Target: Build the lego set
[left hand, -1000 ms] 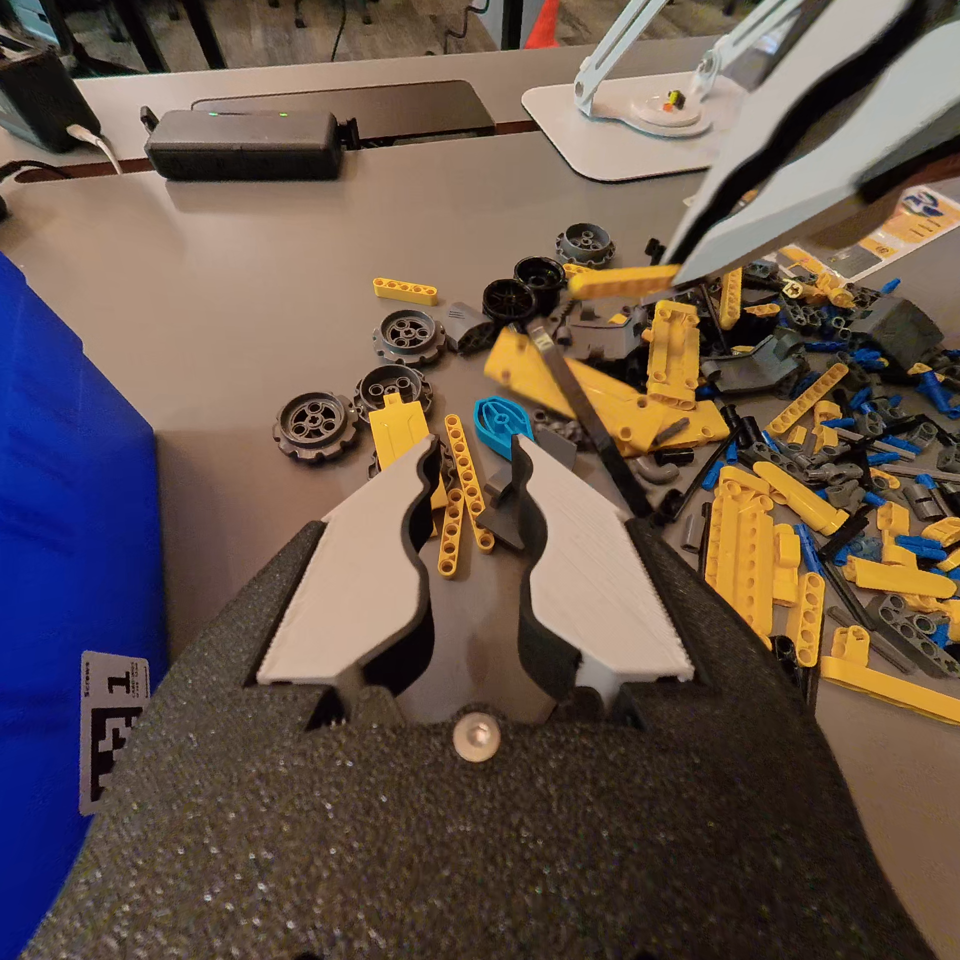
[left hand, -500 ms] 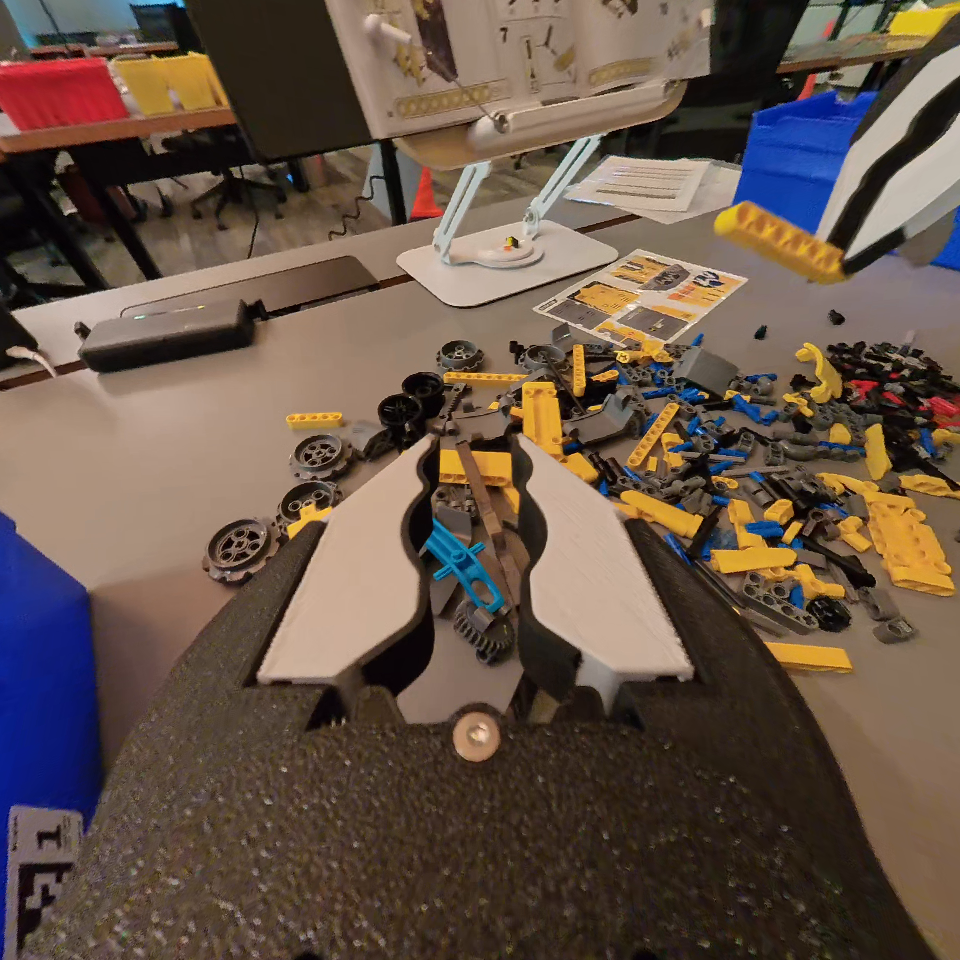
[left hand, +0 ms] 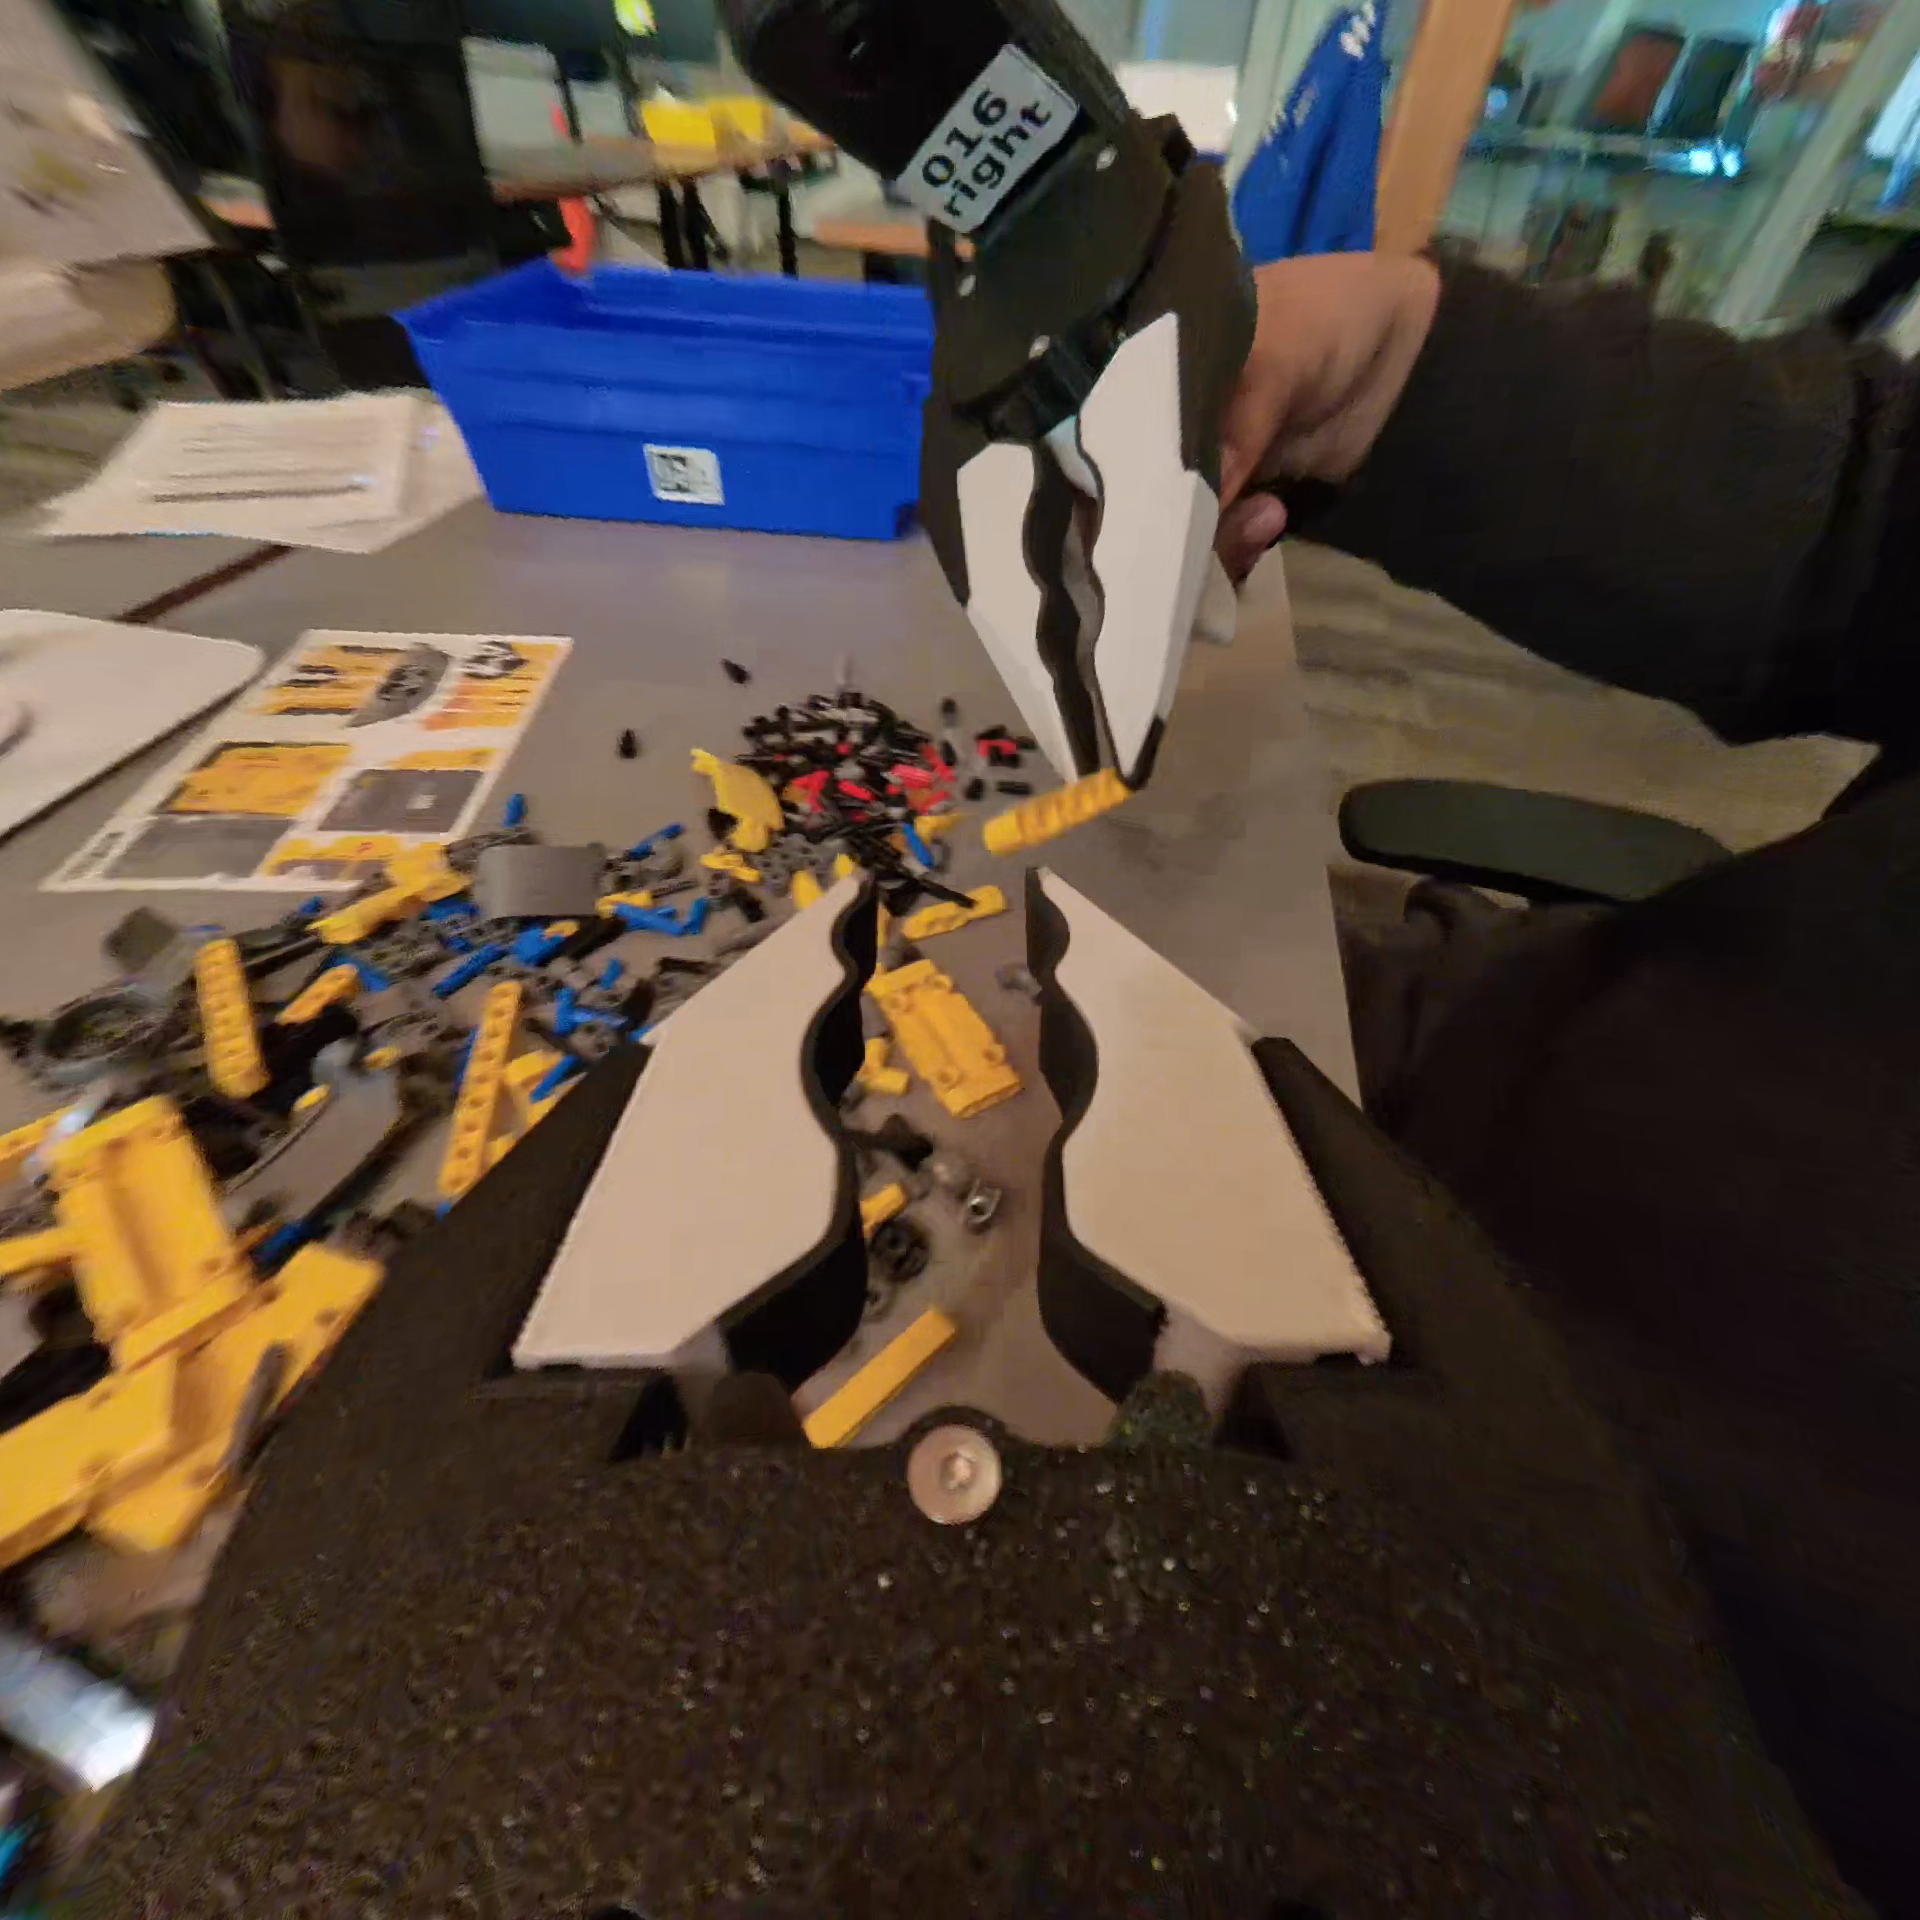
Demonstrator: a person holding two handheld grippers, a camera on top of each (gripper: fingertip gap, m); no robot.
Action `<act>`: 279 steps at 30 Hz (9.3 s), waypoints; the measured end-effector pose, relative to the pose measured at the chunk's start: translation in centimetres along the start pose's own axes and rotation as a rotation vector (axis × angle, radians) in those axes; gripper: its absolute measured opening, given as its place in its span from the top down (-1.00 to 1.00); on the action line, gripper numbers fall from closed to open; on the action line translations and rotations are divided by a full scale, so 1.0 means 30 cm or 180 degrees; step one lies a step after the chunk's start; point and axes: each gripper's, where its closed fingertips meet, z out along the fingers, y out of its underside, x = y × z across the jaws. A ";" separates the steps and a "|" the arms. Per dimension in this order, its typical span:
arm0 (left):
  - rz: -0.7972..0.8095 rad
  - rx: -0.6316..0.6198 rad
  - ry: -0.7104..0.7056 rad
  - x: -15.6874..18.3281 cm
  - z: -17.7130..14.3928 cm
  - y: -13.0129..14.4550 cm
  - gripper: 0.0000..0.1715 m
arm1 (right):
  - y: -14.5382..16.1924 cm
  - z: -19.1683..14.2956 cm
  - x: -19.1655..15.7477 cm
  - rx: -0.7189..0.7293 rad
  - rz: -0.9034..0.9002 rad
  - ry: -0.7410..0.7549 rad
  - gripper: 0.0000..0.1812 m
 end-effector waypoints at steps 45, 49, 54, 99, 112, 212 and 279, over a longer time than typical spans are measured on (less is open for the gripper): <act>0.0403 -0.1615 0.0567 0.284 0.413 0.270 0.86 | 0.431 -0.125 0.148 0.0836 -0.0408 0.1895 0.66; 0.0340 -0.1617 0.0596 0.284 0.413 0.269 0.86 | 0.416 -0.132 0.154 0.0930 -0.0419 0.1918 0.66; 0.0450 -0.1613 0.0532 0.283 0.413 0.271 0.86 | 0.424 -0.141 0.173 0.0829 -0.0477 0.2115 0.67; 0.0427 -0.1601 0.0451 0.270 0.415 0.268 0.79 | 0.416 -0.187 0.186 0.1035 -0.0478 0.2231 0.72; 0.0250 -0.1385 0.0327 0.239 0.411 0.230 0.77 | 0.327 -0.268 0.175 0.1840 -0.0442 0.2106 0.78; -0.0051 -0.1384 0.0262 0.188 0.438 0.220 0.77 | 0.310 -0.303 0.081 0.2400 -0.1070 0.2104 1.00; -0.0831 -0.1262 -0.2582 -0.657 -0.197 0.184 0.75 | 0.314 -0.300 0.061 0.2432 -0.1254 0.2128 1.00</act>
